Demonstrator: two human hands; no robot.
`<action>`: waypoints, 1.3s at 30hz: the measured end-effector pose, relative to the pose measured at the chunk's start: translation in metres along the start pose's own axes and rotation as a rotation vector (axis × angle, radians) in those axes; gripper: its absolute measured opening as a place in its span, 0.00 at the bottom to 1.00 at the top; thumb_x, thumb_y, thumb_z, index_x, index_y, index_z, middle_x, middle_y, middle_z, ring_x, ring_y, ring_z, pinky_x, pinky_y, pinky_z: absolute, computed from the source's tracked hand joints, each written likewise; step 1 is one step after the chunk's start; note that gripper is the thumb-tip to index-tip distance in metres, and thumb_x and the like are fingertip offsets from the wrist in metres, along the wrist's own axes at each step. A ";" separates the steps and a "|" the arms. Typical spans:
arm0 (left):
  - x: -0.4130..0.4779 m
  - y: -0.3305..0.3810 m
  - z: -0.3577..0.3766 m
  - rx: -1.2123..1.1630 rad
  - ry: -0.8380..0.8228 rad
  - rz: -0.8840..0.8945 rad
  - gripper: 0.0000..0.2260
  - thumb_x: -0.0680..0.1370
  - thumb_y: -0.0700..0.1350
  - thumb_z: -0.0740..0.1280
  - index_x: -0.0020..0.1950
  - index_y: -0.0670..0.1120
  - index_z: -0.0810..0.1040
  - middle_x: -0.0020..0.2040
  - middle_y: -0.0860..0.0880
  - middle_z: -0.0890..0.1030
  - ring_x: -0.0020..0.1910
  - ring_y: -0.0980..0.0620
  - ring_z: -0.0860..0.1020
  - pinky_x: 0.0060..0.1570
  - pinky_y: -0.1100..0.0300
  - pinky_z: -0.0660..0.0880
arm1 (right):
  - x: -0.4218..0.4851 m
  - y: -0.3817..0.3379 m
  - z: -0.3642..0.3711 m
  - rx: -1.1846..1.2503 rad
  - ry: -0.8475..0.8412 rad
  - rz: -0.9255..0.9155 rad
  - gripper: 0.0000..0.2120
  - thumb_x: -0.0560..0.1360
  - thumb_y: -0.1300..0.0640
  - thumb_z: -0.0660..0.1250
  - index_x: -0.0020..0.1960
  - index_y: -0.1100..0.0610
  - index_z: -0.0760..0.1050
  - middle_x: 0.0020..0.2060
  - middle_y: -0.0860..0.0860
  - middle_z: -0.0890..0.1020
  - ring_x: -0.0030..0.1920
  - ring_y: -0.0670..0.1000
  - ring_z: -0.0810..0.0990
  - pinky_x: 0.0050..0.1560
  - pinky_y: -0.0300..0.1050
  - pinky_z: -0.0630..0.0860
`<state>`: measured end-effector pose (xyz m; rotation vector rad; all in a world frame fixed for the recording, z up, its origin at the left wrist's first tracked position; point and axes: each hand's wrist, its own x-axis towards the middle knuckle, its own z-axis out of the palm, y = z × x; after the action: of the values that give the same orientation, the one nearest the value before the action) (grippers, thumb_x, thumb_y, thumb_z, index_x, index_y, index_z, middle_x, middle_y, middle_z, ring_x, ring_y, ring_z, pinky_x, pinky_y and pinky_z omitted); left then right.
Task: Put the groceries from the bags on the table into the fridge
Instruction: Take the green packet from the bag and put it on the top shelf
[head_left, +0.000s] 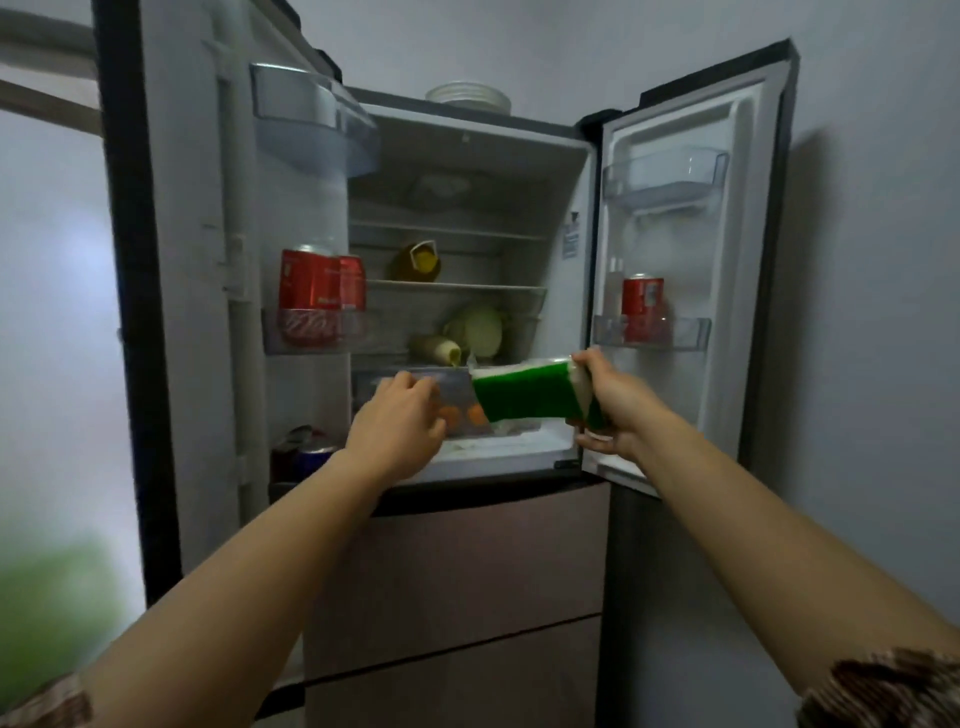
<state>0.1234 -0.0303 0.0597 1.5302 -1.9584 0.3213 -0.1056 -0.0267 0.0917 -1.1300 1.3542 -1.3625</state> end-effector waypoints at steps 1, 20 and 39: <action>0.021 0.003 0.008 0.001 0.021 -0.010 0.16 0.77 0.48 0.61 0.65 0.47 0.71 0.63 0.46 0.71 0.62 0.46 0.68 0.54 0.51 0.71 | 0.021 -0.006 -0.005 0.045 -0.006 -0.006 0.19 0.74 0.42 0.64 0.57 0.54 0.72 0.51 0.56 0.77 0.50 0.55 0.79 0.49 0.53 0.77; 0.332 -0.016 0.100 0.032 0.301 -0.109 0.18 0.77 0.50 0.65 0.66 0.48 0.70 0.65 0.47 0.70 0.62 0.49 0.69 0.55 0.54 0.74 | 0.335 -0.106 0.061 0.318 0.089 -0.736 0.20 0.73 0.52 0.72 0.65 0.53 0.76 0.58 0.49 0.81 0.58 0.48 0.78 0.54 0.37 0.76; 0.529 -0.112 0.124 0.179 0.521 0.034 0.19 0.82 0.49 0.53 0.72 0.49 0.68 0.71 0.47 0.70 0.73 0.48 0.62 0.75 0.49 0.53 | 0.519 -0.189 0.160 -0.575 0.369 -1.008 0.21 0.75 0.40 0.64 0.67 0.42 0.72 0.57 0.55 0.74 0.59 0.56 0.66 0.58 0.50 0.65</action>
<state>0.1188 -0.5468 0.2632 1.3467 -1.5736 0.8377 -0.0483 -0.5644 0.2893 -2.2262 1.5507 -2.0047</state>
